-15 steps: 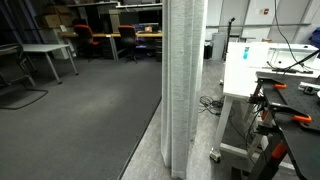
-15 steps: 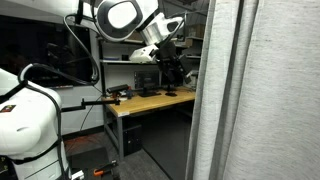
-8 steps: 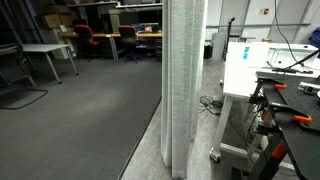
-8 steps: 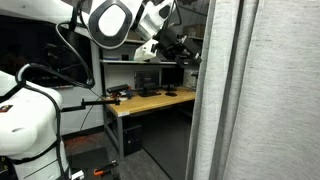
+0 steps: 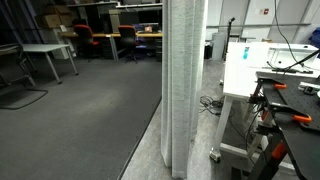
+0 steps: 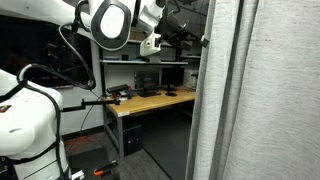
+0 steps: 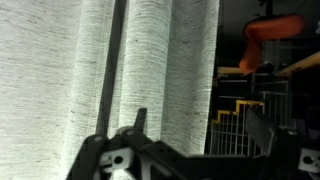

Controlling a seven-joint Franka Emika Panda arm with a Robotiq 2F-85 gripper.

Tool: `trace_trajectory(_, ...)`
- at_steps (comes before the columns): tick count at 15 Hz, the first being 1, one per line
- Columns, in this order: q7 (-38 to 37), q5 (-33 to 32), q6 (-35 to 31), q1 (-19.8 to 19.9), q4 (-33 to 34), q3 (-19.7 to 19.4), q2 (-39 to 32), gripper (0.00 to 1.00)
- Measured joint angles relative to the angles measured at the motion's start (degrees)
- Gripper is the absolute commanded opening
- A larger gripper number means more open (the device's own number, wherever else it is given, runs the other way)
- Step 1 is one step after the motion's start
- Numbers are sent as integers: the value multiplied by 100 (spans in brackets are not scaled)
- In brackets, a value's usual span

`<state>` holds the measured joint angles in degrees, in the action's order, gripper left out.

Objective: Move the curtains to the left

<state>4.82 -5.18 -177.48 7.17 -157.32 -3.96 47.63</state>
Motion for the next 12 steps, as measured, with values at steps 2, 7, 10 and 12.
trace_trajectory(2,-85,4,-297,95,-3,89,-116,100)
trace_trajectory(7,-337,156,-1150,586,36,474,-518,100)
trace_trajectory(10,-387,363,-1408,933,200,747,-790,100)
trace_trajectory(12,-401,462,-1459,1188,348,958,-963,100)
